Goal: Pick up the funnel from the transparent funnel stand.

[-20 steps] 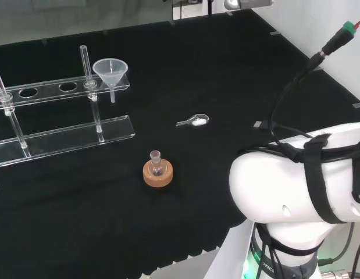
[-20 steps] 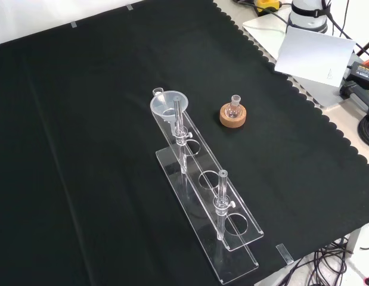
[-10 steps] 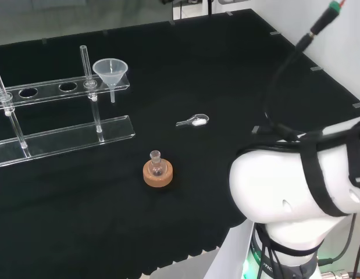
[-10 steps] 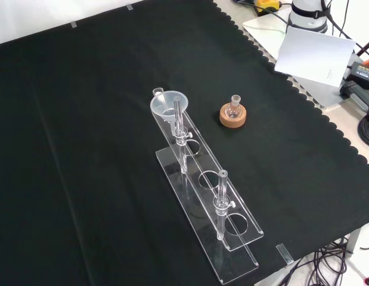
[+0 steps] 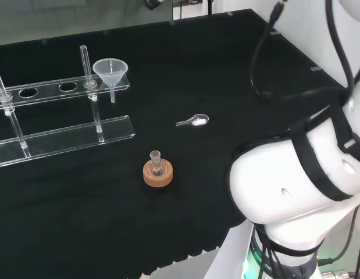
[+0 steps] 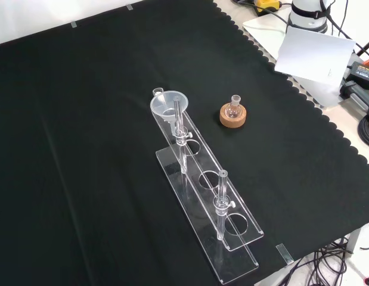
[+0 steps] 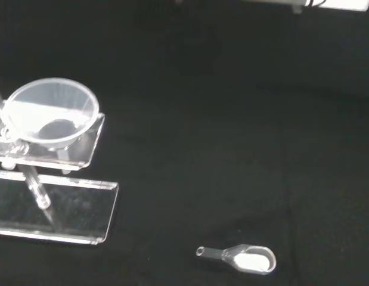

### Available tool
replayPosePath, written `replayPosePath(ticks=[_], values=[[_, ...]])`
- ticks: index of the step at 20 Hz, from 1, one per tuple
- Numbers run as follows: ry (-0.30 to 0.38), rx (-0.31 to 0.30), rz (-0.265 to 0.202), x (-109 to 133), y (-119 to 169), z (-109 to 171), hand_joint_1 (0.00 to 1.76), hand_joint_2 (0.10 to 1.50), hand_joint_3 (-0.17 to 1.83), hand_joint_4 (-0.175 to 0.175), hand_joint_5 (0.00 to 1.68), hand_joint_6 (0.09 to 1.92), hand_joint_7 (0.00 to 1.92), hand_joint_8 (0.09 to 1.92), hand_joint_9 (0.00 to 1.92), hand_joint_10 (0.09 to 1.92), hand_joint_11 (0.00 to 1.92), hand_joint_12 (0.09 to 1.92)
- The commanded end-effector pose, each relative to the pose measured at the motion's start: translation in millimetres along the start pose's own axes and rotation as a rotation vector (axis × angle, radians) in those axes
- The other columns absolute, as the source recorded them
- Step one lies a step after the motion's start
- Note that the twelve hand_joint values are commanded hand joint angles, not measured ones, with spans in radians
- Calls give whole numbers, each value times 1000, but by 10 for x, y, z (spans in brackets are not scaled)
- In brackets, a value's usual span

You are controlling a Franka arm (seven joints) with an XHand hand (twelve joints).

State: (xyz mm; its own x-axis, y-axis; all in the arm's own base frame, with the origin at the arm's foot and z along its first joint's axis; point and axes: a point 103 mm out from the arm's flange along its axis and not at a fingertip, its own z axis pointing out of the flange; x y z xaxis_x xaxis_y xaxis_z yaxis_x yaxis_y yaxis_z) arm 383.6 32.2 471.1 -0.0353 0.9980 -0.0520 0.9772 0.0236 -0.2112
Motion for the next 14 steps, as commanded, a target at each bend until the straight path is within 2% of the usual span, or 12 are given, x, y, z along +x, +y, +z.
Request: replayPosePath(ticks=[1,2,6,9,14], values=[[30,111,-114,340,310,37,569,623,16,36,0,87,3,87,0,87,0,307],[47,104,-127,249,311,62,570,623,16,35,0,87,1,87,0,87,0,304],[64,101,-120,-15,297,160,573,625,13,30,0,87,0,87,0,87,0,247],[26,120,-129,-255,238,259,572,629,11,29,0,87,0,87,0,87,0,178],[-36,130,-151,-425,221,381,575,631,12,30,0,87,0,87,0,87,0,160]])
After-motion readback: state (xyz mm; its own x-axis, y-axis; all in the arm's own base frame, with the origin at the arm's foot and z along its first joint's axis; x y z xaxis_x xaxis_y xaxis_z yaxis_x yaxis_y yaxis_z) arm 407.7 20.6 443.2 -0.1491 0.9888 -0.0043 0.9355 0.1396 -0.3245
